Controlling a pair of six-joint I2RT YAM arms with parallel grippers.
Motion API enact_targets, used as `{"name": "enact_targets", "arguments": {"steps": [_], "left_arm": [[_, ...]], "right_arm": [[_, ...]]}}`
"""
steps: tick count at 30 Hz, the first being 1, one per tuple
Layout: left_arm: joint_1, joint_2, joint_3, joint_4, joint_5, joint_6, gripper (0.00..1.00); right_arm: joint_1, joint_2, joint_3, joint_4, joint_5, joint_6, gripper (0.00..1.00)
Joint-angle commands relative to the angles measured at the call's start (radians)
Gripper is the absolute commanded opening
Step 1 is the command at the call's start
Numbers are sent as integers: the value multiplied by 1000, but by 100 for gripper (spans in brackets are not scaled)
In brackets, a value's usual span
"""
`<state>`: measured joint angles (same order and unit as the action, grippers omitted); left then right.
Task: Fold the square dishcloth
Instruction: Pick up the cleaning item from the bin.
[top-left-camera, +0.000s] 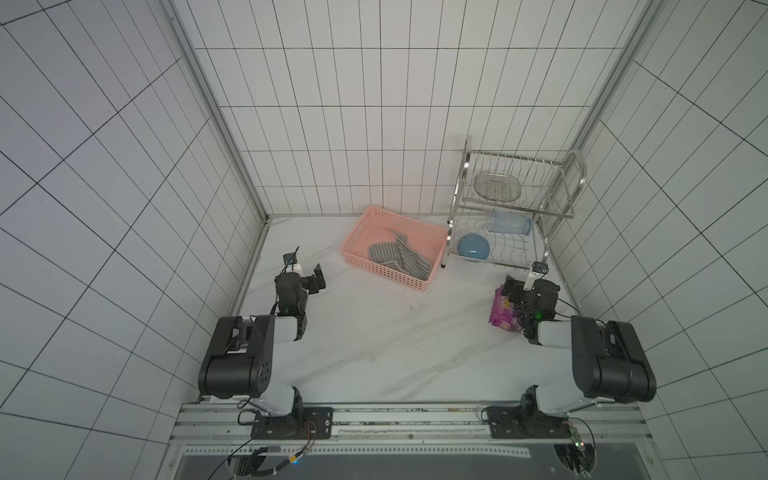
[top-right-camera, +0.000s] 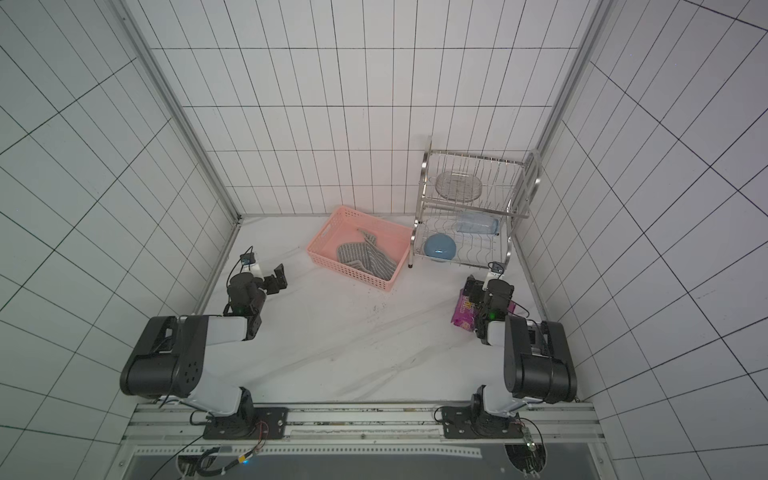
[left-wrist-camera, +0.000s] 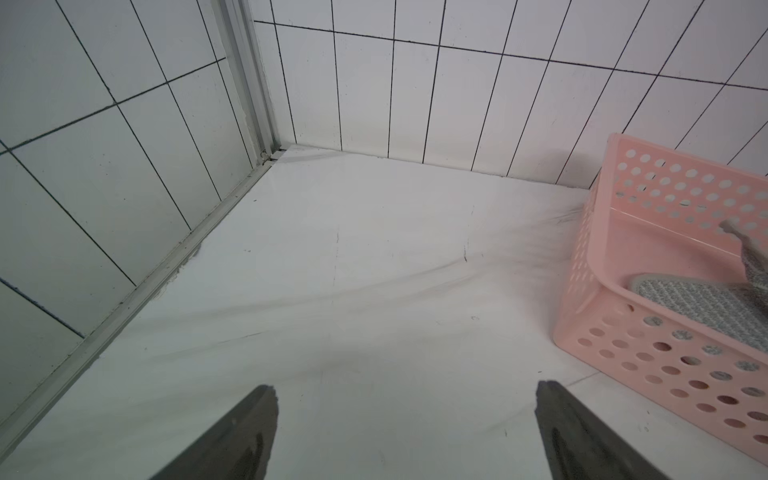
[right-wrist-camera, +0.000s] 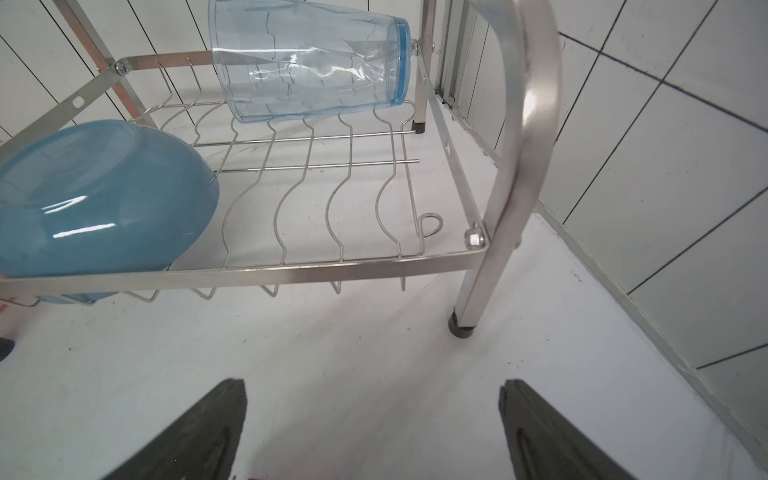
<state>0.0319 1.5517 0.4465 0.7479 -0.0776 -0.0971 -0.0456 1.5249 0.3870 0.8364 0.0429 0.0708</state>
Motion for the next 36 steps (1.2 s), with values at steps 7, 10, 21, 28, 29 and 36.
{"name": "enact_targets", "arguments": {"steps": [7, 10, 21, 28, 29, 36], "left_arm": [[3, 4, 8, 2, 0, 0, 98], [2, 4, 9, 3, 1, -1, 98], [3, 4, 8, 3, 2, -1, 98], [12, 2, 5, 4, 18, -5, 98], [13, 1, 4, 6, 20, -6, 98], [43, -68, 24, -70, 10, -55, 98]], "right_arm": [[6, 7, 29, -10, 5, -8, 99], [7, 5, 29, -10, 5, -8, 99], [7, 6, 29, -10, 6, -8, 99], [7, -12, 39, -46, 12, -6, 99], [7, -22, 41, -55, 18, -3, 99], [6, -132, 61, -187, 86, 26, 99]]}}
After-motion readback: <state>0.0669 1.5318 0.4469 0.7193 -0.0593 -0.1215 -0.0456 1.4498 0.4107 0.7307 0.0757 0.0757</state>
